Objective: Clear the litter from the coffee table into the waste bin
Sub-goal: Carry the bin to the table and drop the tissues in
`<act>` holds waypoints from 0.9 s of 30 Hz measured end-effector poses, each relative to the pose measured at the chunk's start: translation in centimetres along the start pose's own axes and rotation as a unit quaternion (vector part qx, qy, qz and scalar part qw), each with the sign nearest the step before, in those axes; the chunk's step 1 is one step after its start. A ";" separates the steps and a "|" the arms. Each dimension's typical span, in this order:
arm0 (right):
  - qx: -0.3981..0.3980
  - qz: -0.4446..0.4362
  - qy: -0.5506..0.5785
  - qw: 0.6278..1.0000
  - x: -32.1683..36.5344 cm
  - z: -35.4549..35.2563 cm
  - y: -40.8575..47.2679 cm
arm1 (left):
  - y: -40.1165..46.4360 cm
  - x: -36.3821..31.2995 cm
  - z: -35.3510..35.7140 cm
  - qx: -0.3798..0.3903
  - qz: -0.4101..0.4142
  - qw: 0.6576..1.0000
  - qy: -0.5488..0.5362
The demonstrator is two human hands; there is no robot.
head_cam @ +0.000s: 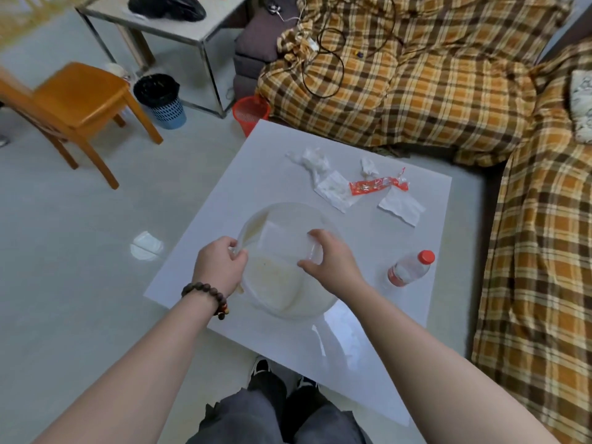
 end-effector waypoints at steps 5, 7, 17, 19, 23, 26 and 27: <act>0.061 0.012 -0.005 0.998 -0.1 1.8 0.8 | -0.4 0.4 -1.1 -0.013 -0.007 1.000 -0.027; 0.063 0.000 0.000 0.998 0.1 1.8 1.0 | -0.4 0.7 -1.6 -0.018 -0.012 0.999 -0.035; 0.020 -0.038 0.017 0.999 2.0 1.7 2.3 | 2.3 4.0 -7.9 -0.072 -0.068 0.995 -0.022; 0.021 -0.030 0.013 0.999 2.2 2.3 2.8 | 3.6 5.3 -9.7 -0.068 -0.085 0.994 -0.008; 0.058 0.004 -0.002 0.998 2.3 5.3 3.8 | 6.3 8.8 -13.1 -0.082 -0.105 0.991 -0.010; 0.086 0.031 -0.023 0.996 2.6 8.8 5.0 | 8.2 11.6 -15.1 -0.088 -0.120 0.988 -0.029; 0.097 0.044 -0.031 0.994 2.6 10.1 5.3 | 9.0 12.5 -15.7 -0.087 -0.127 0.987 -0.035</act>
Point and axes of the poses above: each hand's wrist, its own y-axis towards the middle knuckle, its own z-axis out of the palm, x = y × z, the point moved 4 cm from there along y, towards the middle knuckle, and after that the axes turned 11 degrees about -z, right-handed, at the moved point
